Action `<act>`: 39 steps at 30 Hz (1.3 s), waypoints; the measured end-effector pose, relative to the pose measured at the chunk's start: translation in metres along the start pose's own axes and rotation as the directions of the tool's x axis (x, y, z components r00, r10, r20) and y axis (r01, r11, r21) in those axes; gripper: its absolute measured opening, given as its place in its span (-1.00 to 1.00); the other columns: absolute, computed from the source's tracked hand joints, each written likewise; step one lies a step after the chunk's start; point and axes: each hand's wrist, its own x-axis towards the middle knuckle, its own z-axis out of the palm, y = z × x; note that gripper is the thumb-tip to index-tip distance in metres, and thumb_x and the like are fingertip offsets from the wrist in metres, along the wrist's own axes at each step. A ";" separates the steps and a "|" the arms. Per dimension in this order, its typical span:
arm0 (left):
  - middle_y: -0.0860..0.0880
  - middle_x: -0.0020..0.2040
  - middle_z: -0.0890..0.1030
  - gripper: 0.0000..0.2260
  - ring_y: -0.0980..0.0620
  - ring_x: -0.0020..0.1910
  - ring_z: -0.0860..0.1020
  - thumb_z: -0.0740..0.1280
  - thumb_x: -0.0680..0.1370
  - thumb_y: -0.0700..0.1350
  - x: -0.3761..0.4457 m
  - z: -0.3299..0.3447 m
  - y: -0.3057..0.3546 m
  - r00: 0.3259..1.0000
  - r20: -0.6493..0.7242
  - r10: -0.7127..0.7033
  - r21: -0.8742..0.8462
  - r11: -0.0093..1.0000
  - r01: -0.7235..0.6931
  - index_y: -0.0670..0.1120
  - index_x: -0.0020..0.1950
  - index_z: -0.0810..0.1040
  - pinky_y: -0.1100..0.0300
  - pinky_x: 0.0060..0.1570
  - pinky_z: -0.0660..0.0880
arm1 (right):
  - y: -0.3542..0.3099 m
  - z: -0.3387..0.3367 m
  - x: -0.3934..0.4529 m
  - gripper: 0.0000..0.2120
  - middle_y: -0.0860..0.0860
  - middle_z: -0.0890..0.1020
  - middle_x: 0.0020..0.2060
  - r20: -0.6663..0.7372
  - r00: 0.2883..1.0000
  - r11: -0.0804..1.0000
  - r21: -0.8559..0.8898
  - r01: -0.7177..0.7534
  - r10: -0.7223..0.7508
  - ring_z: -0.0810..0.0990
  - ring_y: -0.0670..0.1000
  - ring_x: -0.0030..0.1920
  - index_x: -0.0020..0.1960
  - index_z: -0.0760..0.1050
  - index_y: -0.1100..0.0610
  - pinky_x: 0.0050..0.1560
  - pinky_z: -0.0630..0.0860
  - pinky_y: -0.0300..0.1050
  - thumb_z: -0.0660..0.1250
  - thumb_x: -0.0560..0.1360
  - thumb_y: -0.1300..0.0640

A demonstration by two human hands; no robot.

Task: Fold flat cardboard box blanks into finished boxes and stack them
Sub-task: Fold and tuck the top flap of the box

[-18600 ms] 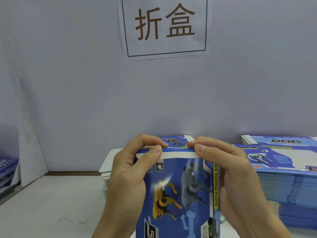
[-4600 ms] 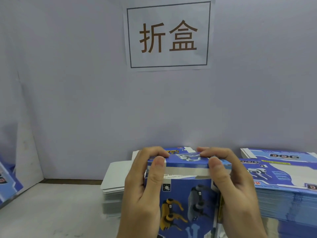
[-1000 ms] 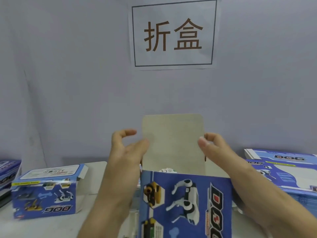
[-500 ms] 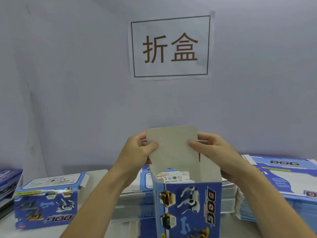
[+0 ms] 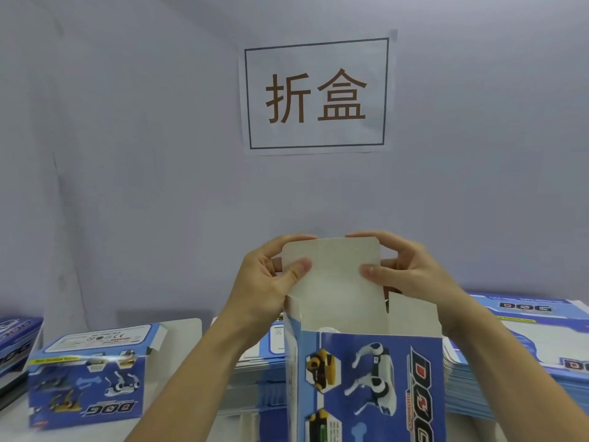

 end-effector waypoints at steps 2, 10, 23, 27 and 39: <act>-0.05 -0.03 0.72 -0.81 -0.08 -0.05 0.68 0.40 0.48 -0.09 -0.001 0.003 0.001 1.000 -0.029 0.009 -0.023 1.000 -0.009 0.14 0.03 0.70 0.10 -0.23 0.63 | -0.001 0.000 -0.001 -0.67 0.22 0.73 -0.16 -0.006 1.000 0.999 0.051 0.000 0.000 0.72 0.14 -0.27 0.14 0.63 0.02 -0.39 0.63 -0.11 0.35 0.48 0.35; -0.04 0.02 0.72 -0.80 -0.09 0.03 0.66 0.35 0.53 -0.18 -0.003 0.003 0.010 0.998 0.015 0.057 -0.036 0.998 -0.057 0.05 -0.13 0.73 0.10 -0.26 0.63 | 0.002 0.004 0.000 -0.63 0.08 0.69 -0.36 -0.035 0.999 0.987 0.158 -0.003 0.008 0.65 -0.01 -0.42 -0.24 0.75 0.04 -0.46 0.55 -0.22 0.30 0.42 0.43; -0.04 -0.10 0.72 -0.82 -0.06 -0.15 0.70 0.39 0.45 0.01 -0.013 0.005 0.022 0.995 -0.019 0.094 0.092 0.991 -0.092 0.10 0.03 0.68 0.08 -0.25 0.67 | 0.000 0.016 -0.008 -0.80 0.08 0.71 -0.26 -0.194 0.968 0.987 -0.062 0.151 -0.160 0.61 0.15 -0.26 -0.05 0.68 0.03 -0.42 0.55 -0.03 0.35 0.40 0.01; 0.04 -0.09 0.72 -0.83 0.01 -0.15 0.68 0.38 0.53 -0.09 -0.013 0.005 0.022 0.989 -0.042 0.144 0.155 0.978 -0.136 0.16 -0.02 0.71 0.17 -0.27 0.63 | -0.004 0.017 -0.008 -0.76 0.06 0.72 -0.31 -0.213 0.967 0.987 -0.102 0.124 -0.143 0.62 0.00 -0.41 -0.01 0.66 0.01 -0.46 0.61 -0.05 0.31 0.58 0.31; -0.03 0.14 0.70 -0.75 -0.09 0.20 0.62 0.25 0.61 -0.17 -0.011 -0.005 0.026 0.999 0.051 0.015 0.018 1.000 -0.016 0.01 0.01 0.73 -0.01 0.01 0.61 | -0.004 0.013 -0.010 -0.53 0.03 0.72 -0.33 -0.159 0.986 0.997 0.037 0.064 -0.057 0.63 -0.05 -0.44 -0.25 0.76 -0.01 -0.49 0.52 -0.24 0.26 0.57 0.43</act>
